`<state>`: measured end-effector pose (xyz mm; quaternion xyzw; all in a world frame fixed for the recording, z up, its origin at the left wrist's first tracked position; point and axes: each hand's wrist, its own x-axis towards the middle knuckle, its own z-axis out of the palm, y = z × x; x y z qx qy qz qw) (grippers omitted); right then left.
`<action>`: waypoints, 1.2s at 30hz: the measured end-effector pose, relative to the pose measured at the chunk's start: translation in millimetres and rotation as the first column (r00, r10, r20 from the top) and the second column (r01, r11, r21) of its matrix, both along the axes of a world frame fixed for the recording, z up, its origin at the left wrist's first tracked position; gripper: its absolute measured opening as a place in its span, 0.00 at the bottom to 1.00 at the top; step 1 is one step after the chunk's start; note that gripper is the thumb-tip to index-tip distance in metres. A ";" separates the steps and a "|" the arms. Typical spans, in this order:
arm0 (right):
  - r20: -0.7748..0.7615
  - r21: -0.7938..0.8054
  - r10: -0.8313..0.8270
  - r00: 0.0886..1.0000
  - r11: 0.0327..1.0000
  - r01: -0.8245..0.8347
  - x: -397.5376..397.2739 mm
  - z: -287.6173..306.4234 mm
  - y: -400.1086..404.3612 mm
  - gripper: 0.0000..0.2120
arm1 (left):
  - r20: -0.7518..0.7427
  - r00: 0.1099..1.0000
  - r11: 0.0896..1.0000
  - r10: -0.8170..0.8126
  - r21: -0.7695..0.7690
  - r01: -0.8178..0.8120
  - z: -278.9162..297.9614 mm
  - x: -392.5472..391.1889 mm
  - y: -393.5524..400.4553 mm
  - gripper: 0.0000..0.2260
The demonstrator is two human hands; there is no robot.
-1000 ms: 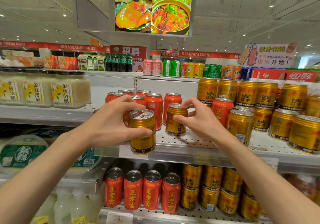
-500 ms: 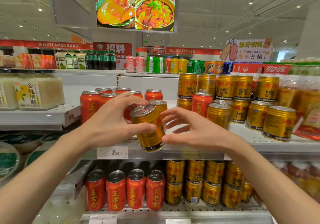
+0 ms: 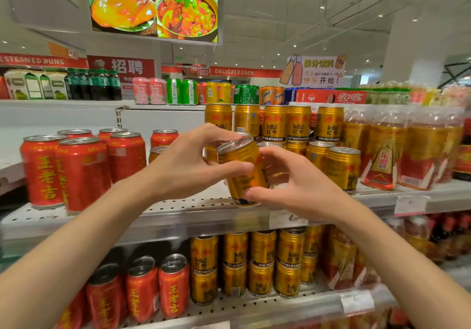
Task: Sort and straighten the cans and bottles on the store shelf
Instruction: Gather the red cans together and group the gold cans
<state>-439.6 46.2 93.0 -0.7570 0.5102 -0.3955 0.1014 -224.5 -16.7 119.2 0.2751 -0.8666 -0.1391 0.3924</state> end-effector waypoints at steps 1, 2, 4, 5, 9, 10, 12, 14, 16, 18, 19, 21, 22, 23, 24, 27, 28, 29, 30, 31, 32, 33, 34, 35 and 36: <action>0.000 0.005 -0.023 1.000 1.000 0.023 -8.7 1.2 4.3 0.31 | 0.004 1.000 1.000 -0.009 -0.004 0.009 2.3 -7.8 -1.5 0.27; 0.001 0.009 -0.047 0.999 0.999 0.047 -17.2 2.0 8.7 0.30 | -0.002 1.000 1.000 -0.013 -0.008 0.013 4.1 -14.0 -4.2 0.27; 0.009 0.021 -0.106 0.994 0.994 0.105 -35.3 0.7 15.8 0.28 | -0.047 0.999 1.000 -0.001 -0.024 0.000 5.5 -23.8 -10.0 0.23; 0.012 0.028 -0.146 0.989 0.989 0.145 -44.4 -1.5 18.5 0.28 | -0.061 0.998 0.999 0.017 -0.043 -0.020 3.9 -27.6 -14.1 0.21; 0.031 0.036 -0.303 0.953 0.953 0.302 -71.1 -11.6 16.8 0.34 | 0.057 0.996 0.987 0.072 -0.151 -0.063 -13.6 -44.3 -30.1 0.19; 0.026 0.036 -0.347 0.938 0.938 0.346 -74.0 -14.4 13.0 0.36 | 0.095 0.992 0.985 0.080 -0.163 -0.064 -19.2 -48.2 -32.9 0.20; 0.026 0.046 -0.427 0.904 0.904 0.425 -75.9 -20.6 2.0 0.37 | 0.121 0.989 0.981 0.087 -0.181 -0.065 -28.2 -54.0 -37.2 0.20; 0.039 0.074 -0.474 0.879 0.879 0.471 -76.3 -28.4 -11.0 0.38 | 0.101 0.991 0.978 0.094 -0.196 -0.072 -33.1 -56.7 -39.9 0.21; 0.055 0.107 -0.507 0.860 0.860 0.500 -76.1 -34.4 -20.9 0.39 | 0.085 0.992 0.975 0.096 -0.207 -0.077 -35.2 -57.8 -41.9 0.21; 0.037 0.094 -0.546 0.837 0.836 0.541 -74.4 -37.8 -26.9 0.40 | 0.093 0.991 0.973 0.098 -0.218 -0.076 -36.8 -58.2 -43.1 0.22; 0.020 0.062 -0.569 0.822 0.821 0.567 -72.6 -38.8 -28.4 0.41 | 0.095 0.991 0.973 0.096 -0.218 -0.074 -37.5 -58.2 -43.4 0.22; -0.003 -0.034 -0.608 0.794 0.793 0.608 -69.0 -41.3 -30.6 0.43 | 0.088 0.992 0.973 0.094 -0.220 -0.073 -39.5 -57.7 -44.1 0.22; -0.002 -0.078 -0.617 0.787 0.784 0.615 -67.4 -42.8 -31.5 0.43 | 0.083 0.992 0.973 0.094 -0.219 -0.074 -40.2 -57.6 -44.4 0.22; 0.002 -0.115 -0.621 0.784 0.778 0.617 -66.2 -44.6 -32.9 0.42 | 0.081 0.992 0.973 0.094 -0.217 -0.074 -41.0 -57.6 -44.8 0.22; -0.002 -0.146 -0.625 0.781 0.773 0.618 -65.5 -46.3 -34.6 0.41 | 0.075 0.993 0.974 0.091 -0.214 -0.073 -41.5 -57.8 -45.1 0.22; -0.081 -0.178 -0.648 0.758 0.757 0.629 -63.3 -44.9 -37.6 0.41 | 0.043 0.996 0.977 0.076 -0.205 -0.065 -42.4 -59.6 -45.7 0.23; -0.100 -0.161 -0.645 0.758 0.762 0.627 -63.5 -43.0 -37.3 0.42 | 0.035 0.997 0.976 0.075 -0.207 -0.066 -42.9 -60.8 -45.5 0.23; -0.106 -0.132 -0.639 0.762 0.769 0.626 -63.7 -40.8 -36.3 0.43 | 0.032 0.997 0.976 0.077 -0.209 -0.069 -43.9 -61.5 -45.4 0.23; -0.105 -0.109 -0.633 0.767 0.774 0.624 -64.5 -39.5 -34.9 0.43 | 0.030 0.997 0.975 0.078 -0.210 -0.070 -45.2 -62.0 -45.3 0.23; -0.101 -0.100 -0.629 0.771 0.778 0.621 -65.6 -38.5 -33.3 0.43 | 0.029 0.996 0.974 0.079 -0.214 -0.071 -46.3 -62.4 -45.4 0.23; -0.097 -0.104 -0.625 0.775 0.781 0.616 -66.3 -38.2 -31.8 0.42 | 0.029 0.997 0.974 0.077 -0.218 -0.069 -47.4 -61.6 -45.1 0.24; -0.090 -0.113 -0.624 0.776 0.781 0.614 -66.7 -37.9 -30.0 0.41 | 0.033 0.997 0.974 0.072 -0.220 -0.063 -48.4 -60.1 -44.7 0.24; -0.084 -0.131 -0.625 0.776 0.779 0.613 -66.9 -37.5 -27.9 0.39 | 0.038 0.997 0.974 0.065 -0.221 -0.055 -48.5 -58.1 -43.6 0.24; -0.076 -0.154 -0.627 0.775 0.776 0.612 -67.0 -36.9 -25.8 0.37 | 0.045 0.997 0.973 0.063 -0.224 -0.051 -48.5 -54.8 -42.6 0.24; -0.066 -0.191 -0.629 0.775 0.770 0.609 -66.5 -36.0 -23.6 0.34 | 0.047 0.997 0.971 0.068 -0.233 -0.055 -47.7 -51.0 -40.7 0.24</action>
